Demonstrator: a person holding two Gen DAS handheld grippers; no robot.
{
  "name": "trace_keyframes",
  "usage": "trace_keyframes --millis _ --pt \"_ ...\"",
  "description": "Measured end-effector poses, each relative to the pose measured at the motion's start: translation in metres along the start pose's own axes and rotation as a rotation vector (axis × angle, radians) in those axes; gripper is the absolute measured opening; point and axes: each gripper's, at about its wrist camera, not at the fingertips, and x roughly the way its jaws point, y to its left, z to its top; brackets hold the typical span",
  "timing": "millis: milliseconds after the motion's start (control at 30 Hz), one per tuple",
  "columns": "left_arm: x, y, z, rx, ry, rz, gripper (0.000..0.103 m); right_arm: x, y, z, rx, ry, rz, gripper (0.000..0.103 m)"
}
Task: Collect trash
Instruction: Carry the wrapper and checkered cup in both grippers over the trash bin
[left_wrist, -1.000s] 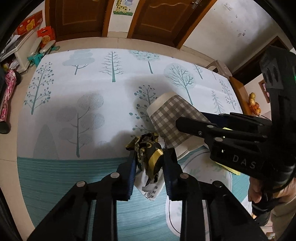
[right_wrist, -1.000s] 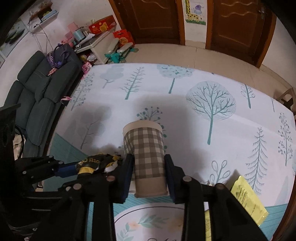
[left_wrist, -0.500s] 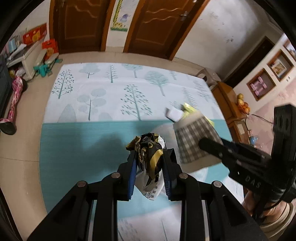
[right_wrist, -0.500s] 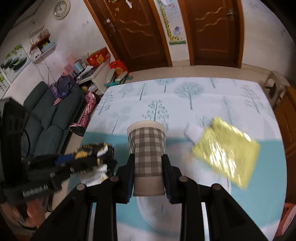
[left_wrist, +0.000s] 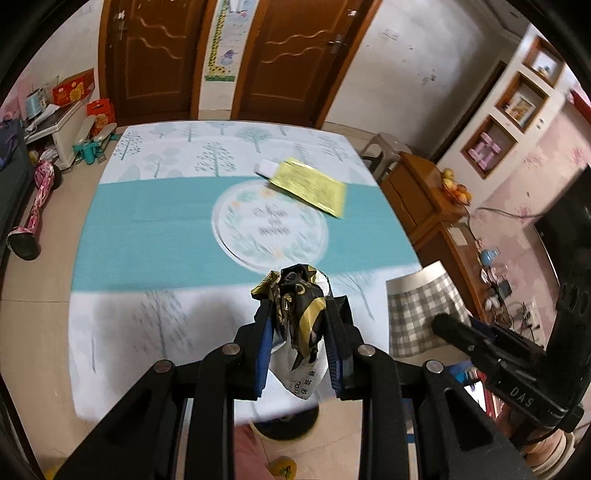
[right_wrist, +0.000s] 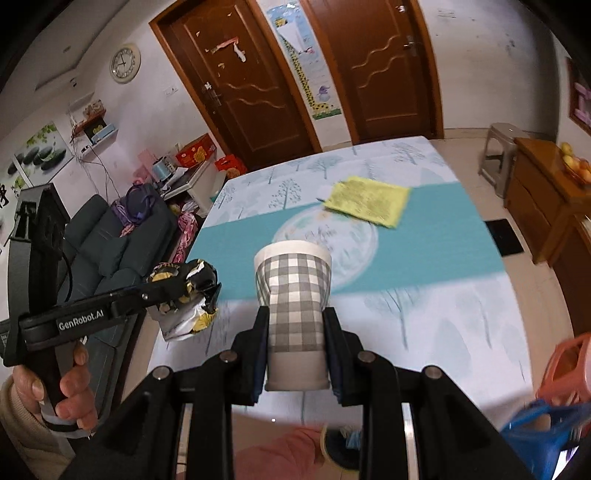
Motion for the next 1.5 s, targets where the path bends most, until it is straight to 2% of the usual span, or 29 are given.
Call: trace_keyframes --millis 133,267,467,700,1067,1200,1500 --pt "-0.019 -0.037 -0.041 0.043 -0.003 0.003 0.024 -0.042 -0.008 -0.051 -0.003 0.003 0.004 0.027" --pt "-0.025 -0.061 -0.078 0.066 0.052 0.000 0.024 -0.067 -0.018 -0.093 0.022 0.036 0.013 0.027" --pt "-0.024 -0.084 -0.107 0.115 0.115 0.005 0.024 -0.085 -0.032 -0.131 0.082 0.055 0.014 0.027" --pt "-0.005 -0.096 -0.134 0.170 0.206 0.023 0.024 -0.085 -0.048 -0.174 0.167 0.085 0.013 0.027" --pt "0.061 -0.077 -0.188 0.209 0.355 0.032 0.024 -0.020 -0.074 -0.231 0.324 0.193 -0.023 0.027" --pt "0.107 -0.066 -0.216 0.226 0.405 0.027 0.024 0.014 -0.091 -0.256 0.390 0.223 -0.071 0.027" --pt "0.221 -0.043 -0.272 0.223 0.441 0.038 0.025 0.088 -0.137 -0.323 0.502 0.299 -0.168 0.029"
